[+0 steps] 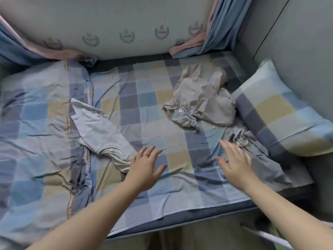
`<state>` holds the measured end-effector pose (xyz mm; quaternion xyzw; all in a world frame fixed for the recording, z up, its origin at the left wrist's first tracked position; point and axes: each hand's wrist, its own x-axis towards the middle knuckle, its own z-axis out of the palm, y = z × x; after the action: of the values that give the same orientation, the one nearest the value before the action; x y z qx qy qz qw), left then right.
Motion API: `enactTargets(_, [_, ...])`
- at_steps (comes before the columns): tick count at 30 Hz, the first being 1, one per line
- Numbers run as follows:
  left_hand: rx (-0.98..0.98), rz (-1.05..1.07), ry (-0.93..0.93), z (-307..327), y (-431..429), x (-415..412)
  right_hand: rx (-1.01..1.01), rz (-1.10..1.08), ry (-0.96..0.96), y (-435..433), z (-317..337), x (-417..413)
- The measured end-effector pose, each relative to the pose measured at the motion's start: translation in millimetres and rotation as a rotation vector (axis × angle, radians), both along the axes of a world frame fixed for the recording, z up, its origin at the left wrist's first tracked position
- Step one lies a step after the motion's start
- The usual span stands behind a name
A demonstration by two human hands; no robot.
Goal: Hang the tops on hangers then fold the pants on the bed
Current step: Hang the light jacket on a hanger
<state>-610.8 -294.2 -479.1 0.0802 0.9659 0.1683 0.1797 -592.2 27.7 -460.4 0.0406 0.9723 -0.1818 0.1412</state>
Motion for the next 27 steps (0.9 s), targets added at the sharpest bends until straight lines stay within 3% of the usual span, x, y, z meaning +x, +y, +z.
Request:
enactTargets(8, [0.048,-0.058,-0.174,-167,51,-76,-0.008,-0.118,-0.138,6,-145,-73])
enactTargets(18, [0.003,-0.038,-0.110,-412,117,-221,0.019,-0.019,-0.087,3,-393,-236])
enactTargets(22, [0.058,0.009,0.007,-475,142,-294,0.128,0.043,0.010,0,-447,-314])
enactTargets(27, [0.068,0.239,0.096,-522,163,-380,0.155,-0.002,0.020,-2,-500,-394])
